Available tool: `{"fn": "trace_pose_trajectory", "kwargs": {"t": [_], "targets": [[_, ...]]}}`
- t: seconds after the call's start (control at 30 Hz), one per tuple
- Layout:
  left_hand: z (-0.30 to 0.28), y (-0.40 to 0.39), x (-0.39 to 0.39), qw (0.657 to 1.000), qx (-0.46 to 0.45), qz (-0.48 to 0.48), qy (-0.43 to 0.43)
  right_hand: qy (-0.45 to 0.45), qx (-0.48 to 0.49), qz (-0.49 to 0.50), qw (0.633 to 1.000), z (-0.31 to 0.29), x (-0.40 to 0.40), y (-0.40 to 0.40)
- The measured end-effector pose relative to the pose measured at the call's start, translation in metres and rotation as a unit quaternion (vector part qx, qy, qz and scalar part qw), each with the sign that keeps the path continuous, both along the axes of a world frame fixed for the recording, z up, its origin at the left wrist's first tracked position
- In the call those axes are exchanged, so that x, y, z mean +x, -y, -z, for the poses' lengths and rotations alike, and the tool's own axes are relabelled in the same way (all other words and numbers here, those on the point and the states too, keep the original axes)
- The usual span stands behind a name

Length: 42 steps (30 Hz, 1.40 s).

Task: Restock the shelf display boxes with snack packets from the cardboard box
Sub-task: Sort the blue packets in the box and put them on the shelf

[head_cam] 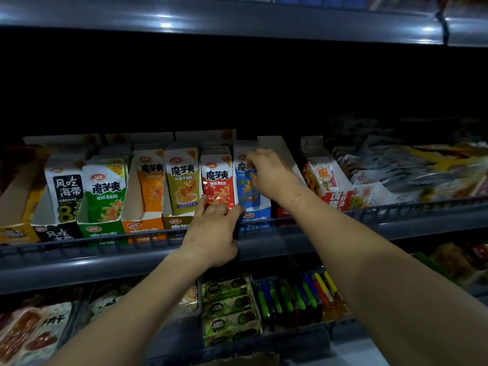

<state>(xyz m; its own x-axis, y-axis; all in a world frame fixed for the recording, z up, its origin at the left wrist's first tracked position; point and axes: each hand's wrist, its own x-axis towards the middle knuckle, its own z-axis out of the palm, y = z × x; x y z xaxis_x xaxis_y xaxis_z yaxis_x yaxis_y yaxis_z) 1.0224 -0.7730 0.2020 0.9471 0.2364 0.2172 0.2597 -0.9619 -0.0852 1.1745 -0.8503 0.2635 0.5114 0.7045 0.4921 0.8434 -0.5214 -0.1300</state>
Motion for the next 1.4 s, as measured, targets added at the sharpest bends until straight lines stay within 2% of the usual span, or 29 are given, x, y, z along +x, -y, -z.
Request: {"fn": "trace_pose_trajectory", "kwargs": {"t": [0.2,0.3,0.37,0.47,0.57,0.73,0.97,1.1,1.17,1.23,1.3,1.4], "targets": [[-0.008,0.0,-0.007,1.0,-0.005,0.012,-0.012,-0.06,0.007,-0.009,0.998,-0.002,-0.028,0.029],[-0.014,0.002,-0.022,0.992,-0.041,0.047,0.114,-0.128,0.043,-0.041,0.99,0.013,-0.051,0.054],[-0.01,0.007,-0.043,0.97,-0.088,0.06,0.219,-0.174,0.062,-0.063,0.981,0.032,-0.071,0.071],[0.013,0.023,-0.088,0.94,-0.222,0.052,0.255,-0.256,0.043,-0.067,0.963,0.07,-0.105,0.094],[0.062,0.035,-0.129,0.926,-0.313,0.02,0.207,-0.316,0.005,-0.074,0.946,0.124,-0.135,0.11],[0.158,0.054,-0.189,0.904,-0.417,-0.073,0.059,-0.432,-0.108,-0.038,0.895,0.237,-0.176,0.123],[0.263,0.07,-0.243,0.831,-0.523,-0.186,-0.043,-0.505,-0.297,0.004,0.811,0.386,-0.212,0.136],[0.298,0.084,-0.265,0.786,-0.567,-0.236,-0.064,-0.525,-0.342,0.022,0.779,0.445,-0.227,0.141],[0.306,0.093,-0.268,0.775,-0.57,-0.256,-0.092,-0.507,-0.356,0.022,0.785,0.465,-0.232,0.142],[0.312,0.099,-0.268,0.776,-0.562,-0.259,-0.121,-0.456,-0.409,0.007,0.79,0.481,-0.235,0.144],[0.317,0.101,-0.27,0.774,-0.558,-0.264,-0.145,-0.402,-0.469,-0.018,0.786,0.488,-0.236,0.147],[0.328,0.102,-0.277,0.761,-0.557,-0.276,-0.186,-0.356,-0.507,-0.036,0.784,0.498,-0.24,0.155]]}}
